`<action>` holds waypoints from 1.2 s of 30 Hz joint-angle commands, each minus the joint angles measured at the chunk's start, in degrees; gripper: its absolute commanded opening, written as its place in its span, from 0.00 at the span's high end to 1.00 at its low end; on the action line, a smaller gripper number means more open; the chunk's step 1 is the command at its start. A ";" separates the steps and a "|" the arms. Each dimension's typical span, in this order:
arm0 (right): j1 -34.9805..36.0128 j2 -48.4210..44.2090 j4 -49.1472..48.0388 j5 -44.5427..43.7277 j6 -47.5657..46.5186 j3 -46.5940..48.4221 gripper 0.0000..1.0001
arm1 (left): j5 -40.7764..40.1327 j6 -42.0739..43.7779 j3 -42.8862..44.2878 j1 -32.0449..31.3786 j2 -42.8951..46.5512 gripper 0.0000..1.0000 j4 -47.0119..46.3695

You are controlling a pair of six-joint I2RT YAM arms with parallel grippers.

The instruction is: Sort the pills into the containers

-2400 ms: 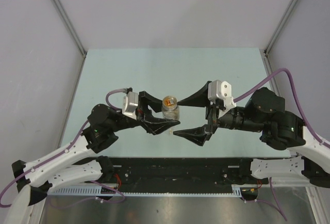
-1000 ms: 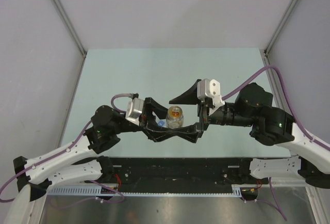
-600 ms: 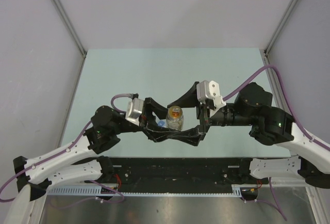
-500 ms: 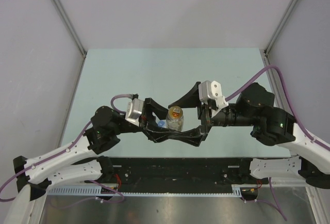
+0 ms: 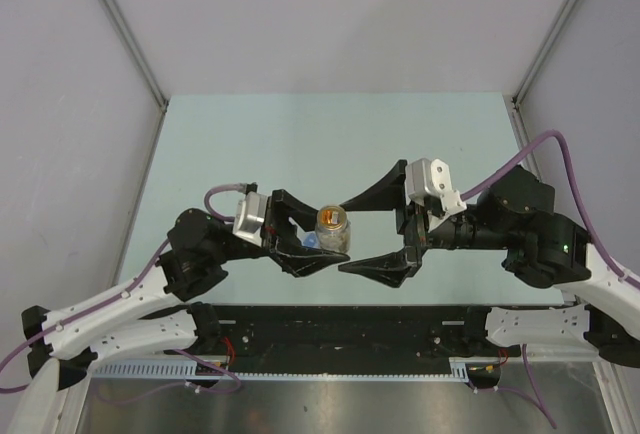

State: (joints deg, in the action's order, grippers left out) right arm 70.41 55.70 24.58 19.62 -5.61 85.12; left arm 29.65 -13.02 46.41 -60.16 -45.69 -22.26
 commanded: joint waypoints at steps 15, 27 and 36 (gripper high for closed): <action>3.33 -3.76 2.23 -4.14 -0.11 -0.04 0.11 | -4.51 0.36 0.61 0.22 0.87 1.00 -1.38; 2.98 -3.85 -1.46 -11.08 -4.32 -0.66 0.08 | -1.35 0.36 1.14 0.13 0.25 1.00 -1.38; 0.17 -1.39 -2.78 -9.00 -4.94 -0.22 0.06 | -0.12 0.54 0.96 0.13 0.60 1.00 -1.38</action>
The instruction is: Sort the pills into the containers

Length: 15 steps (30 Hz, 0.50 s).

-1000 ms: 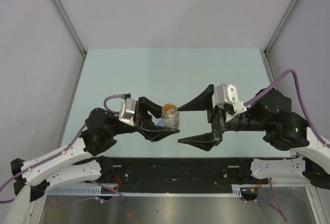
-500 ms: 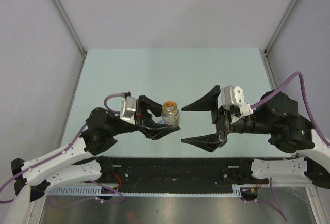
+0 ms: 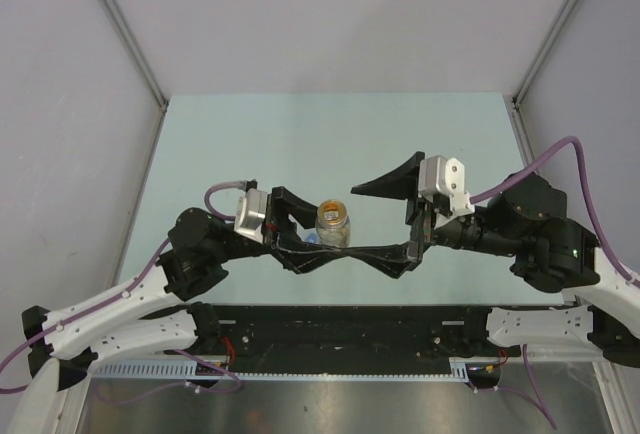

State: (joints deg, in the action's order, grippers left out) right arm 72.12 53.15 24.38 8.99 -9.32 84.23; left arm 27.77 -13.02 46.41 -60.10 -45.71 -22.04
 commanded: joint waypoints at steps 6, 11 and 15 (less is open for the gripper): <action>-3.82 3.10 -3.11 6.03 -0.35 1.29 0.05 | 2.29 0.62 0.96 0.07 0.63 1.00 -1.60; -5.14 4.07 -4.51 8.31 0.09 1.20 0.05 | 2.99 0.62 1.05 0.07 0.54 1.00 -1.60; -6.02 5.04 -5.05 11.65 0.71 1.64 0.05 | 3.43 0.54 1.14 0.07 0.10 1.00 -1.60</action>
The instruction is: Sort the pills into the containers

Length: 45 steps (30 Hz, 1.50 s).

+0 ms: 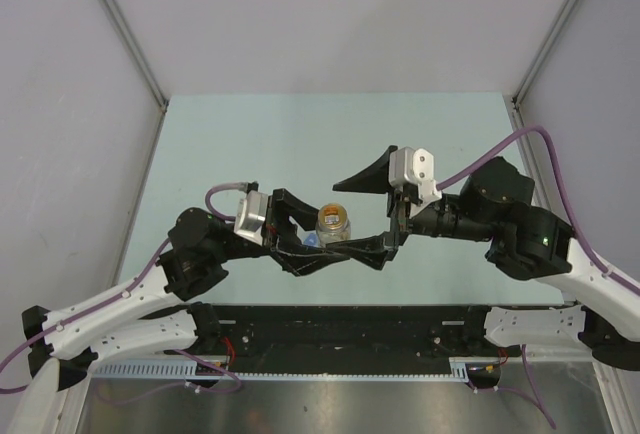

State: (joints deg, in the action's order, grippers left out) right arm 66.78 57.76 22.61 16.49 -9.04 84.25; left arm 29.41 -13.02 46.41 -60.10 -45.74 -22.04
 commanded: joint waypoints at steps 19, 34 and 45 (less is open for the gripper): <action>-0.25 2.80 -4.33 11.81 2.01 3.91 0.05 | 1.44 0.45 0.96 0.15 -0.32 1.00 -1.60; 0.80 0.25 -2.13 11.11 2.80 2.68 0.19 | 0.21 0.45 0.87 0.07 -0.14 0.99 -1.60; 0.80 0.25 -2.75 11.28 4.12 2.24 0.35 | 0.03 0.36 0.70 0.07 0.38 1.00 -1.60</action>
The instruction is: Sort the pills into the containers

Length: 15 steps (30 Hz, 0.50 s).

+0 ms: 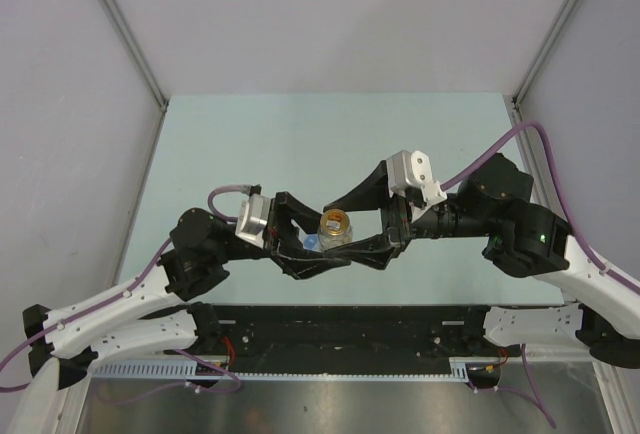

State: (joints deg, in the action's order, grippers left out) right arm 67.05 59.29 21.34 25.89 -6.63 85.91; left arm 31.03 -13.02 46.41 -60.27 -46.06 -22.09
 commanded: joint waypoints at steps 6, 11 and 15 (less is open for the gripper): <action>0.54 -1.28 -1.83 1.62 2.24 0.58 0.52 | -1.85 0.36 0.61 0.24 0.80 0.99 -1.56; 0.54 -1.02 -1.48 -0.48 3.12 0.66 0.67 | -2.28 0.36 0.35 0.33 1.15 1.00 -1.56; 0.63 -0.84 -0.43 -5.48 3.99 0.58 0.87 | -5.78 0.10 0.08 0.24 1.50 0.99 -1.56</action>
State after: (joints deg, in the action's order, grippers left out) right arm 66.92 59.29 21.06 23.20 -4.80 85.89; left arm 31.57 -13.02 46.39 -60.49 -45.71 -21.85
